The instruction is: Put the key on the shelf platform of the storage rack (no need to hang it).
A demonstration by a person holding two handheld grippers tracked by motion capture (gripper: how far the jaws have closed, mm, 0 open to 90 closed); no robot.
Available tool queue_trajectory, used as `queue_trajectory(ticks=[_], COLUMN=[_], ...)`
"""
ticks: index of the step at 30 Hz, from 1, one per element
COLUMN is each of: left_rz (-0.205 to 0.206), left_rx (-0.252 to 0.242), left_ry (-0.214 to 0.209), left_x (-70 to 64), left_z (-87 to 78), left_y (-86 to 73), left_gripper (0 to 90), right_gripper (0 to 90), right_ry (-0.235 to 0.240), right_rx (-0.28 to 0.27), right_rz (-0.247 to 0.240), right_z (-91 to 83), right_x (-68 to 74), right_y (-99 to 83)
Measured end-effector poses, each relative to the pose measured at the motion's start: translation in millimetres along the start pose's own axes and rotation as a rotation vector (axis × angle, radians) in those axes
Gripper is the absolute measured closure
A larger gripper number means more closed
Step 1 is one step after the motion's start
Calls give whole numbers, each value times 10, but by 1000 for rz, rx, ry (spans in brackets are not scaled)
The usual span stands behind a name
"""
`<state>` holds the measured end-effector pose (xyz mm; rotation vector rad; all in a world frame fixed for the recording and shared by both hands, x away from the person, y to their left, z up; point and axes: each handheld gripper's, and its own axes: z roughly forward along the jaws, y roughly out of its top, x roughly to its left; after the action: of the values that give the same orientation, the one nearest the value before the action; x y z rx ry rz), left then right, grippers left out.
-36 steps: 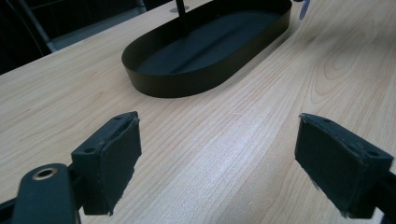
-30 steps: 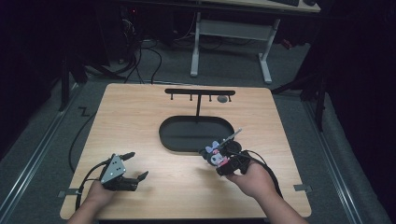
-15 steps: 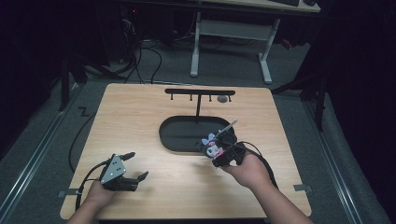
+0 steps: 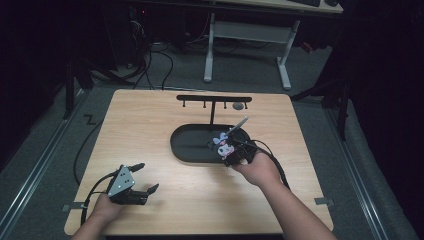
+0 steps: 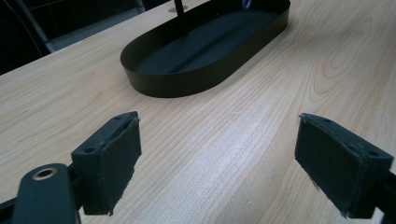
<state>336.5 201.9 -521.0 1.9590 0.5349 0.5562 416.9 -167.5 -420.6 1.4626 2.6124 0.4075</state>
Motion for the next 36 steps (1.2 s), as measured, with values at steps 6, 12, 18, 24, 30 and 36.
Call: queue_trajectory(ticks=[6, 12, 18, 24, 30, 36], left_rz=[6, 1, -5, -2, -1, -3], left_rx=[-2, -2, -5, -4, -1, -5], left_ry=[-1, 0, -4, -3, -4, -6], left_x=[-9, -4, 6, 4, 1, 4], left_z=[-4, -4, -5, -6, -8, -8], left_y=[-1, -1, -3, -3, -3, -4], left_gripper=[154, 154, 154, 154, 154, 154], right_gripper=[465, 465, 465, 465, 464, 463], right_ry=[1, 1, -8, -26, -27, -34], right_rx=[6, 13, 4, 1, 3, 14], right_rz=[28, 24, 16, 10, 24, 43], right_z=[111, 179, 187, 239, 359, 517], right_x=[-34, -53, -21, -32, -82, -127], right_y=[117, 211, 374, 483, 603, 630])
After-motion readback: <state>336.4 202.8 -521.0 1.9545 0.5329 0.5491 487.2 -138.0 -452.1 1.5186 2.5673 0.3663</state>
